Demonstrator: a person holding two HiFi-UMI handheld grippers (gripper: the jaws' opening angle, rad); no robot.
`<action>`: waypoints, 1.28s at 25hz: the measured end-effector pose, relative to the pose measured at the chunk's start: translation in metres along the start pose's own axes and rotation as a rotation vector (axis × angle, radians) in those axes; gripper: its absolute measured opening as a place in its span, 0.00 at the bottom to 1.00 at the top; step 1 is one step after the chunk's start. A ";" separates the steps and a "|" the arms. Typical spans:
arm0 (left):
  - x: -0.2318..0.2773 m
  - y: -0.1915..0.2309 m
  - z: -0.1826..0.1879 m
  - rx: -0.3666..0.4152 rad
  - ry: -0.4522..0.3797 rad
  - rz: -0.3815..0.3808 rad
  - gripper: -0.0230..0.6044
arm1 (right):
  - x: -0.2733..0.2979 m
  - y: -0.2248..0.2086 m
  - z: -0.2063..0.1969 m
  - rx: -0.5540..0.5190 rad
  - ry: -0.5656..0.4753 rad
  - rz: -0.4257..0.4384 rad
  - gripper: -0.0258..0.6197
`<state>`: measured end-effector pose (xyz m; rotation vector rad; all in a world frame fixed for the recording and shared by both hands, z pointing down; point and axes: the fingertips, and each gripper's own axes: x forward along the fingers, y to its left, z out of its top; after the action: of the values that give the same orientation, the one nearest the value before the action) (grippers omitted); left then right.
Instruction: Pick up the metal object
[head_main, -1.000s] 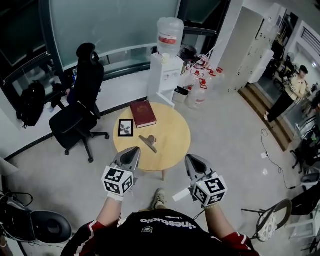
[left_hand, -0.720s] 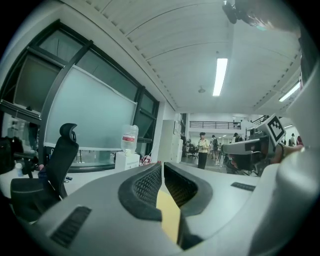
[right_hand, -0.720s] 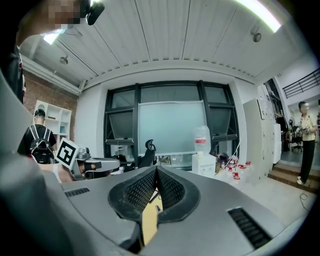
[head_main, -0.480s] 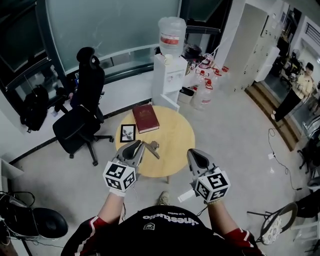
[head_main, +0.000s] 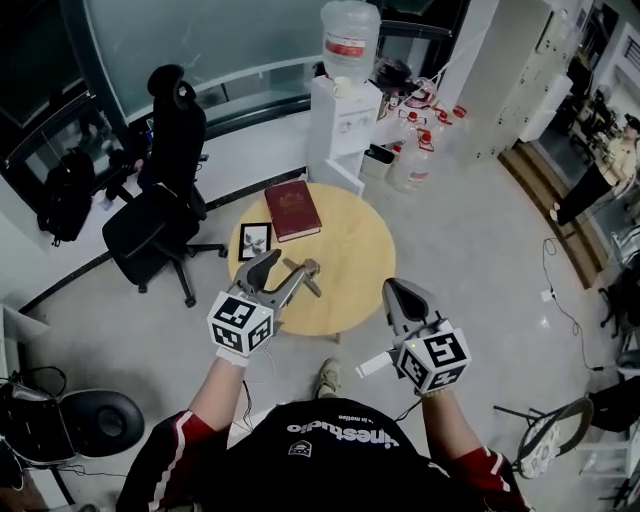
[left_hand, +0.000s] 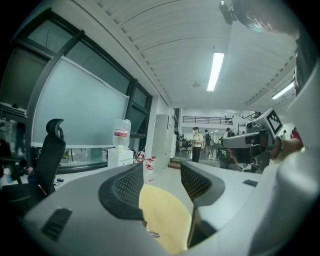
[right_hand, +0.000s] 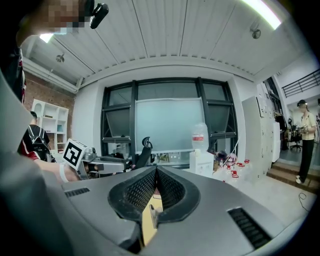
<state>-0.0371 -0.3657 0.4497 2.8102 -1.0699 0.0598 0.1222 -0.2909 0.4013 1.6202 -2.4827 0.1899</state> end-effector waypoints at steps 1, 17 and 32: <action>0.003 0.002 -0.004 0.005 0.009 -0.004 0.42 | 0.002 0.000 0.000 -0.004 0.000 0.001 0.09; 0.075 0.015 -0.107 0.104 0.229 -0.053 0.46 | 0.029 -0.046 -0.038 0.031 0.065 -0.017 0.09; 0.133 0.052 -0.224 0.058 0.444 -0.062 0.49 | 0.070 -0.085 -0.067 0.063 0.130 -0.008 0.09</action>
<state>0.0302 -0.4608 0.6886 2.6839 -0.8830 0.6813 0.1772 -0.3742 0.4828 1.5870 -2.3945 0.3636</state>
